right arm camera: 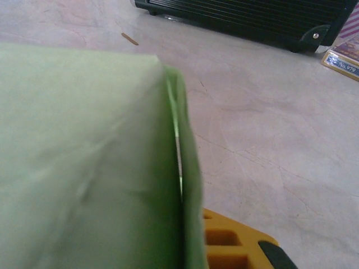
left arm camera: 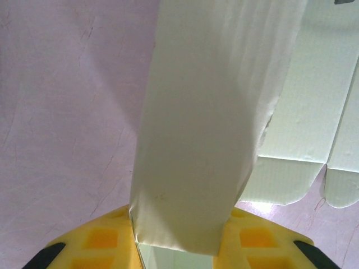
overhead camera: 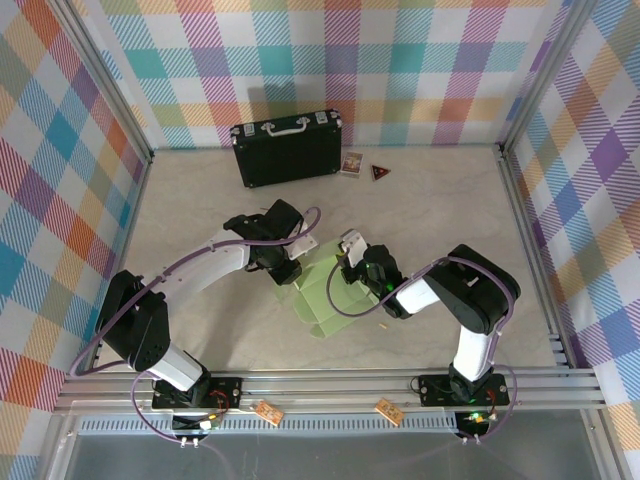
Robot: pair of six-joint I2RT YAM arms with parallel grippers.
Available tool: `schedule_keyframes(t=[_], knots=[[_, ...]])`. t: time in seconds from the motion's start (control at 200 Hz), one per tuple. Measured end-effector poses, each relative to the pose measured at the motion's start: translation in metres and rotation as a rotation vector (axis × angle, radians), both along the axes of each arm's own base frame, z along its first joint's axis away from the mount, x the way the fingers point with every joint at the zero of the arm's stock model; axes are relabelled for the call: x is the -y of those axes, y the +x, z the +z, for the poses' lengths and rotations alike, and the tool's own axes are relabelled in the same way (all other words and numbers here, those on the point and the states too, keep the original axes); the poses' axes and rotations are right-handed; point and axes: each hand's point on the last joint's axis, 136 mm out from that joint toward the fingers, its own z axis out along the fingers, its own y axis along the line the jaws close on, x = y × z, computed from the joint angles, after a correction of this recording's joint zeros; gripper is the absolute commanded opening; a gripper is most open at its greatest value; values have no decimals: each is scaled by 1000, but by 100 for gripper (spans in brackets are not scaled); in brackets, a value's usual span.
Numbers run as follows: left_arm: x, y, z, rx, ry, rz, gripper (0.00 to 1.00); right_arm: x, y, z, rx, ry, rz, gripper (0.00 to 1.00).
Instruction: Fold the paper box
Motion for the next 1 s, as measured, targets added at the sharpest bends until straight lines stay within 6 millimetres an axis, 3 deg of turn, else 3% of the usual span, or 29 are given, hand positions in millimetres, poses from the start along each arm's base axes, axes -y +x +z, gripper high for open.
schedule_keyframes(t=[0.02,0.07,0.105,0.235,0.675,0.85,1.0], knots=[[0,0,0,1,-1,0,20,0,0,0,0,0,0,3],[1,0,0,3,-2,-1,20,0,0,0,-1,1,-4,25],[1,0,0,3,0,-1,20,1,1,0,-1,4,-6,35],[-4,-3,-1,-8,19,2,20,6,4,0,-4,8,-34,47],[-6,-8,-3,-27,31,-5,20,7,-12,17,50,83,18,48],[-6,-8,-3,-29,32,-5,20,2,-13,32,95,116,44,41],[-5,-7,-3,-26,28,-5,20,0,-14,33,103,113,59,26]])
